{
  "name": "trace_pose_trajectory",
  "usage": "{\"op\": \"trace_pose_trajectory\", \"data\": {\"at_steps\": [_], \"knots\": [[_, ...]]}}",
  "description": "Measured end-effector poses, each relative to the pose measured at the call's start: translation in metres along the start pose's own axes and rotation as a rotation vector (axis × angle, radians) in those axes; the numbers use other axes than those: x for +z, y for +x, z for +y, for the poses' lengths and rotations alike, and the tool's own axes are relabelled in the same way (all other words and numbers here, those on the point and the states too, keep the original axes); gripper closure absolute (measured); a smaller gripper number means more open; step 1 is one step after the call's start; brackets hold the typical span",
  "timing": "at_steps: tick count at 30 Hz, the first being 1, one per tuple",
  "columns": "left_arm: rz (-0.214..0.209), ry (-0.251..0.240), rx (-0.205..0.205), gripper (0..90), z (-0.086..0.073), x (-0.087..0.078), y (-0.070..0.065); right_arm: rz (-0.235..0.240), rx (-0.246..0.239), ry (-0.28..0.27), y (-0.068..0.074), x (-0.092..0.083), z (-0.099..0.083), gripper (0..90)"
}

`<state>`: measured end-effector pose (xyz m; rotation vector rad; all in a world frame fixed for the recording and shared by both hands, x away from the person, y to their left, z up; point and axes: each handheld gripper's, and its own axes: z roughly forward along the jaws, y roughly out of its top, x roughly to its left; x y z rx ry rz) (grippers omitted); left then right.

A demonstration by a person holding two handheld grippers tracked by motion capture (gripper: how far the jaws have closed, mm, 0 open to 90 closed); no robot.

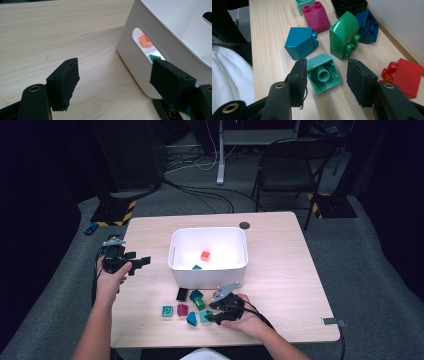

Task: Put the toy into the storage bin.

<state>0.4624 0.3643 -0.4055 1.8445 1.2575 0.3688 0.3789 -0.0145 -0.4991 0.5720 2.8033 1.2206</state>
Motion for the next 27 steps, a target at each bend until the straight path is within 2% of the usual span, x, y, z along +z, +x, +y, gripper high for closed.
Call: {"op": "trace_pose_trajectory", "data": {"at_steps": [7, 13, 14, 17, 20, 23, 24, 26, 27], "knots": [[0.001, -0.002, 0.002, 22.9, 0.0, 0.0, 0.0, 0.009, 0.011, 0.01, 0.0, 0.005, -0.002, 49.0], [-0.001, 0.003, 0.0, 22.9, 0.0, 0.001, -0.001, 0.039, 0.006, 0.016, 0.002, 0.012, -0.003, 47.6], [0.002, -0.004, -0.001, 22.9, 0.0, 0.002, -0.001, 0.043, 0.019, 0.021, 0.003, 0.013, -0.003, 47.6], [-0.001, 0.006, 0.002, 22.9, 0.0, 0.001, -0.001, 0.056, -0.001, 0.024, 0.004, 0.016, -0.003, 47.7], [0.0, 0.002, 0.003, 22.9, 0.0, 0.001, -0.001, 0.055, 0.001, 0.031, 0.006, 0.018, -0.003, 48.8], [0.0, 0.001, 0.006, 22.9, 0.0, 0.001, 0.0, 0.036, 0.005, 0.039, 0.006, 0.021, -0.004, 53.7], [-0.001, -0.001, 0.005, 22.8, 0.0, 0.001, -0.001, 0.033, -0.007, 0.042, 0.005, 0.021, -0.004, 54.2], [-0.001, 0.001, 0.002, 22.8, 0.0, 0.001, -0.001, 0.031, 0.011, 0.037, 0.006, 0.022, -0.004, 55.2], [-0.002, 0.003, -0.001, 22.9, 0.0, 0.001, -0.001, 0.031, 0.004, 0.037, 0.005, 0.022, -0.004, 55.9]]}}
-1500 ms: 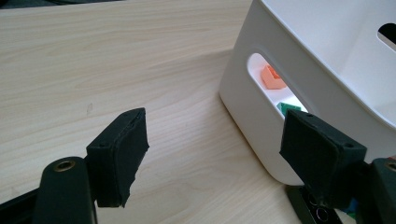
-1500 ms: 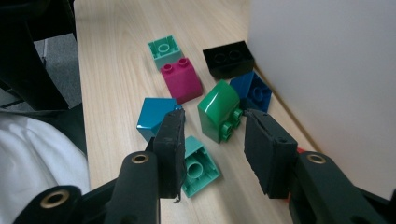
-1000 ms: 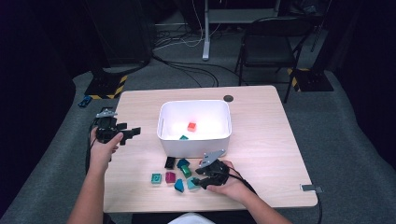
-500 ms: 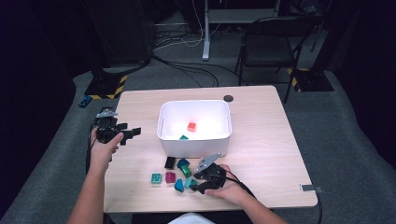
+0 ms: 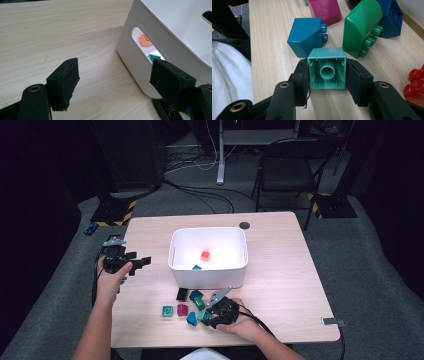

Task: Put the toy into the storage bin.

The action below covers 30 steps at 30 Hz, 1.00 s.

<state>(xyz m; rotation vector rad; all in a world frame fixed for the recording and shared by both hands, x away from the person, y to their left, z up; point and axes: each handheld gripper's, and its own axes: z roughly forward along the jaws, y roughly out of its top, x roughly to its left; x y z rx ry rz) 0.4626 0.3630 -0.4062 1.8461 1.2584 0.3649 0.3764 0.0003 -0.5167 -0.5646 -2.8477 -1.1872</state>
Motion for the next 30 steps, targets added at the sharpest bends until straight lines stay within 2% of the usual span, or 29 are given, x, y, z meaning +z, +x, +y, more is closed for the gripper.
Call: {"op": "trace_pose_trajectory", "data": {"at_steps": [5, 19, 30], "knots": [[0.002, -0.003, 0.005, 22.9, 0.0, 0.0, 0.001, -0.006, 0.006, -0.006, 0.0, -0.002, 0.0, 58.0], [0.002, -0.003, 0.003, 22.9, 0.0, 0.0, 0.001, -0.014, -0.017, -0.01, 0.003, -0.011, 0.004, 58.3], [0.0, 0.001, -0.001, 22.9, 0.0, 0.0, 0.002, -0.009, 0.007, -0.029, 0.001, -0.033, 0.015, 58.4]]}}
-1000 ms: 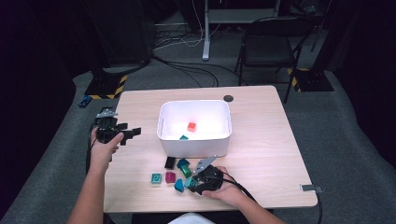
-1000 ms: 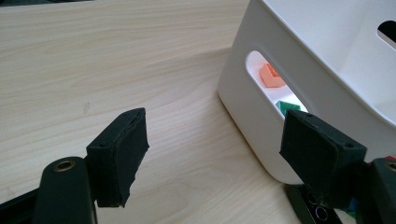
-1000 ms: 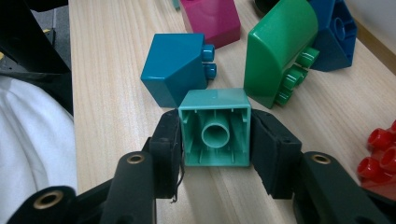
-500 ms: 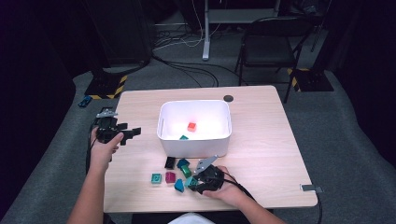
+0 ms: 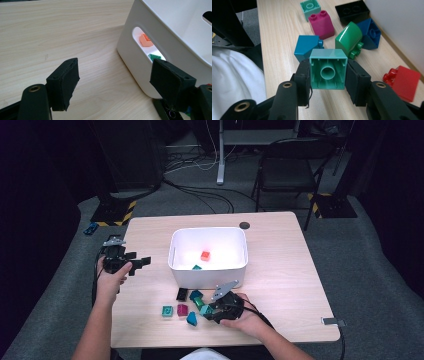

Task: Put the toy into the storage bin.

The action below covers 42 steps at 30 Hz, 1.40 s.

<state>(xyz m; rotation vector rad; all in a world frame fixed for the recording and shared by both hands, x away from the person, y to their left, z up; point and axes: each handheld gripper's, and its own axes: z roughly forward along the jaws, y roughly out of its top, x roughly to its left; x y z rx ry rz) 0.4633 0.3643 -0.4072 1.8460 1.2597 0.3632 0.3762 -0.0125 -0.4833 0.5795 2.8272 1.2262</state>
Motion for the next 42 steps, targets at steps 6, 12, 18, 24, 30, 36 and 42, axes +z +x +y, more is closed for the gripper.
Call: {"op": "trace_pose_trajectory", "data": {"at_steps": [6, 12, 18, 24, 30, 36, 42], "knots": [[0.001, -0.001, -0.002, 22.9, -0.001, 0.001, 0.0, 0.002, -0.005, -0.008, -0.001, -0.016, 0.011, 58.4], [0.001, 0.001, -0.002, 23.0, 0.0, 0.001, 0.0, 0.005, 0.008, -0.024, -0.004, -0.031, 0.019, 58.4], [-0.001, 0.001, -0.002, 23.0, 0.0, 0.001, 0.0, 0.017, 0.01, -0.048, -0.006, -0.052, 0.033, 58.4], [-0.003, 0.004, -0.003, 23.0, -0.001, 0.001, 0.001, 0.018, 0.013, -0.073, -0.011, -0.072, 0.048, 58.4], [-0.003, 0.005, -0.004, 23.0, -0.001, 0.001, 0.002, 0.004, 0.015, -0.089, -0.017, -0.09, 0.065, 58.4], [-0.004, 0.007, -0.004, 23.0, -0.001, 0.001, 0.001, -0.018, 0.015, -0.104, -0.024, -0.103, 0.082, 58.4], [-0.004, 0.002, -0.003, 23.0, -0.001, 0.002, 0.002, -0.04, -0.003, -0.12, -0.03, -0.111, 0.1, 58.4]]}}
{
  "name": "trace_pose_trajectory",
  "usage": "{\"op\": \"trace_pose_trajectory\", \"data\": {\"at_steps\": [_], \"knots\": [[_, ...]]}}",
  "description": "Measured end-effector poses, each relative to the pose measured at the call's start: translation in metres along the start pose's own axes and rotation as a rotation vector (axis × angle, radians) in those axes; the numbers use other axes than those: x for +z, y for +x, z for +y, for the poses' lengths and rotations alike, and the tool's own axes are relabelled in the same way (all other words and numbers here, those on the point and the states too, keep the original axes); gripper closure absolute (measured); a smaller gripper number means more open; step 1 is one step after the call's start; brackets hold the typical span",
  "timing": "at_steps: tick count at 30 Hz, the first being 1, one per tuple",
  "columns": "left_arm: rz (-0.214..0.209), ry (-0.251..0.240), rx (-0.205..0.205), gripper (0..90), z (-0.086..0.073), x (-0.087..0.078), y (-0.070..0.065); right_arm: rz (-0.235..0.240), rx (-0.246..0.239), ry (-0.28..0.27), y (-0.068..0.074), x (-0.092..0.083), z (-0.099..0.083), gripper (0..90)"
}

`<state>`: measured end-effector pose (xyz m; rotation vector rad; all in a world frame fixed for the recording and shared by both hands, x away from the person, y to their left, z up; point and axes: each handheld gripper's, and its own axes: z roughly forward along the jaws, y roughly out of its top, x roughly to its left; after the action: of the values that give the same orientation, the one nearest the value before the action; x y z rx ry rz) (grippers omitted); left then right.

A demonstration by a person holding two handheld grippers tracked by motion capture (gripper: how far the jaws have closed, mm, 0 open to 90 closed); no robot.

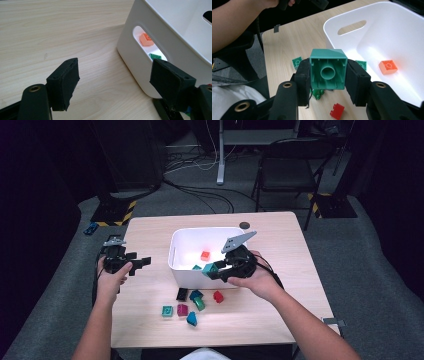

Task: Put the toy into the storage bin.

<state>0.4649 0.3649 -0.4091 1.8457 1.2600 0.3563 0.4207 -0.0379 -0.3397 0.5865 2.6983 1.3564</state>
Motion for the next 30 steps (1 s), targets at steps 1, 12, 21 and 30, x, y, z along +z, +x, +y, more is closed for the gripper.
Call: {"op": "trace_pose_trajectory", "data": {"at_steps": [1, 12, 21, 30], "knots": [[-0.001, 0.003, -0.001, 23.0, 0.0, 0.0, 0.0, 0.0, 0.001, -0.002, -0.001, 0.0, 0.003, 58.4], [-0.002, 0.0, -0.002, 23.0, 0.0, -0.001, 0.0, -0.033, 0.008, -0.016, -0.015, 0.001, 0.031, 58.5], [-0.004, -0.013, -0.004, 23.0, 0.001, -0.003, 0.001, -0.063, 0.014, -0.017, -0.033, 0.019, 0.047, 58.4], [-0.011, -0.008, -0.002, 23.0, 0.001, -0.002, 0.0, -0.071, 0.03, -0.016, -0.049, 0.045, 0.054, 58.4]]}}
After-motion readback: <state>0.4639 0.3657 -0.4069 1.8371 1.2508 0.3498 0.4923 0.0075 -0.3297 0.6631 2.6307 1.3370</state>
